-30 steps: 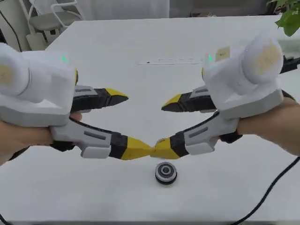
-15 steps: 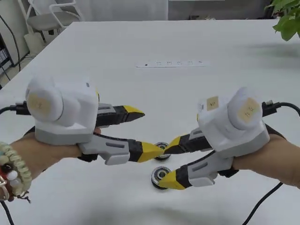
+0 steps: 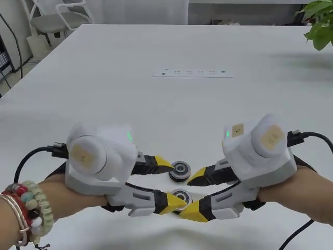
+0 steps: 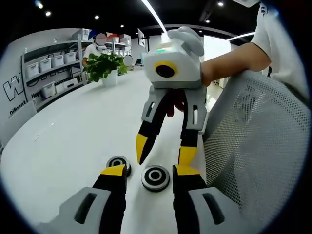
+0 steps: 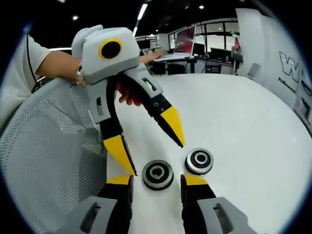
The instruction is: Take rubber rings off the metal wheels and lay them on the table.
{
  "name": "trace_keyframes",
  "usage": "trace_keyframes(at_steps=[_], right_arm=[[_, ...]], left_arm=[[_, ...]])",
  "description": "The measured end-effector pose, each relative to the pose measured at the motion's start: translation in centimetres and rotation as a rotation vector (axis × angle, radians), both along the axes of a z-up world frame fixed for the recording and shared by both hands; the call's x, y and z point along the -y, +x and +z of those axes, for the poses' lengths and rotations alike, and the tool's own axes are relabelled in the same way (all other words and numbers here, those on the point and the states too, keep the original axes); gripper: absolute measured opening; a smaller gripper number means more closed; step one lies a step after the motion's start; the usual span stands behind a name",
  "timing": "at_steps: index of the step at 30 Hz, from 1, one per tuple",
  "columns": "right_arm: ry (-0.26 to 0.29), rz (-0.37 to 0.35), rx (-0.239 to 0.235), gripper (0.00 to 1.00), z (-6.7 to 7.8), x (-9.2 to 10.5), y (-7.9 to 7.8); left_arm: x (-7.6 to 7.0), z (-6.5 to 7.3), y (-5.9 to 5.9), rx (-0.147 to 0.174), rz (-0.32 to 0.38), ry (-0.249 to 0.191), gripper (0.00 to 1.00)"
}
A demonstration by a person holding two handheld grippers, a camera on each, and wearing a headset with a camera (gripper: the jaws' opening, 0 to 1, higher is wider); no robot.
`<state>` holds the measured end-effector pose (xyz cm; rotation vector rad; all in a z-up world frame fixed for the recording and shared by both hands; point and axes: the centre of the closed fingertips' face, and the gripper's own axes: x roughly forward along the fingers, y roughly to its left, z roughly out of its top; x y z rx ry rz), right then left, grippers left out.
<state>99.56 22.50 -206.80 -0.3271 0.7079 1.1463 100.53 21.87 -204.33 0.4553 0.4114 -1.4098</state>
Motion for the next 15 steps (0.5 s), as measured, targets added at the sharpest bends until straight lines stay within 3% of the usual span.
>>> trace_keyframes(at_steps=[5, 15], right_arm=[[0.004, -0.006, -0.024, 0.35, -0.5, 0.0, -0.2], [-0.022, 0.008, -0.023, 0.31, -1.2, 0.0, -0.3]], left_arm=[[0.0, -0.8, -0.1, -0.023, 0.009, 0.008, 0.19], [-0.3, -2.1, -0.3, -0.023, 0.003, 0.046, 0.14]])
